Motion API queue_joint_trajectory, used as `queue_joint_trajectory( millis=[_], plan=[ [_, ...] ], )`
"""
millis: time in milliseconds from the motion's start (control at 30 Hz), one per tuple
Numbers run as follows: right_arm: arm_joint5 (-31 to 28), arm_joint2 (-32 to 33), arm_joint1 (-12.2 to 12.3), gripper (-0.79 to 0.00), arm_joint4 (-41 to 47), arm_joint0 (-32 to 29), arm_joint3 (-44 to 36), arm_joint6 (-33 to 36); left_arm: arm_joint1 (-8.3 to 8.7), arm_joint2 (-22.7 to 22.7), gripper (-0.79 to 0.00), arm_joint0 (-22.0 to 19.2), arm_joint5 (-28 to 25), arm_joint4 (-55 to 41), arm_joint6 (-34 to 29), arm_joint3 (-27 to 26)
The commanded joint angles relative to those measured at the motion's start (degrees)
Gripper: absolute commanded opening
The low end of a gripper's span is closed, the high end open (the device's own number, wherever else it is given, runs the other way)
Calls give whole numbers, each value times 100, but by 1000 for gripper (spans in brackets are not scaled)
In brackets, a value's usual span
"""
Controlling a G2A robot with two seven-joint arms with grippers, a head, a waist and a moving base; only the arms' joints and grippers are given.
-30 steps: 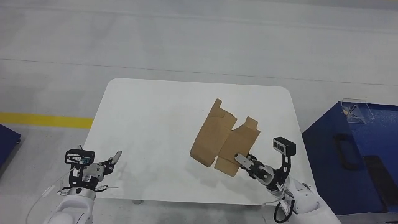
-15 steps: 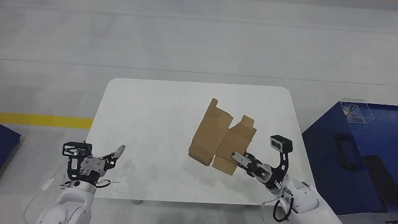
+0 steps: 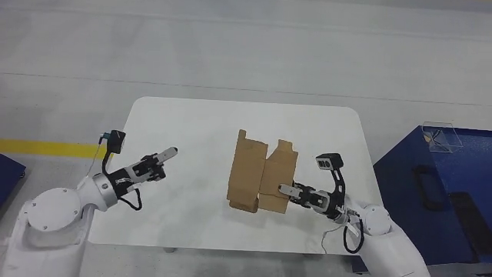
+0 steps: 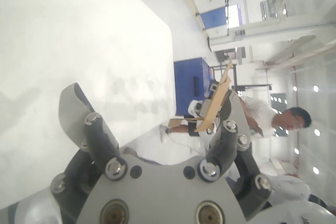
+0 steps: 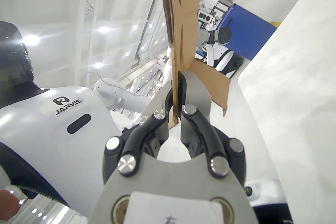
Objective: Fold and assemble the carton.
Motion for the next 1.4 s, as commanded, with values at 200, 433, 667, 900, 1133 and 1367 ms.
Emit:
queue_joint_trajectory(
  millis=[200,433,667,900,1133,1367],
  plan=[
    [669,-616,-106,-785,749,516,518,667,-68,872,0,-587,-629,-923,-286,313],
    [1028,-832,-190,-785,1170,801,837,1026,-83,1224,-502,-622,-1005,-889,-6,365],
    [1160,-895,-258,-785,1319,1011,1104,1158,-72,1443,-785,-722,-1051,-1039,-139,447],
    [1127,-914,-297,0,1390,1095,1215,1125,-64,1509,-785,-776,-867,-1379,-443,518],
    [1127,-914,-297,0,1390,1095,1215,1125,-64,1509,-785,-776,-867,-1379,-443,518],
    [45,-413,-276,0,1172,936,639,43,-267,1863,-785,-400,-2032,-2244,1723,341]
  ],
)
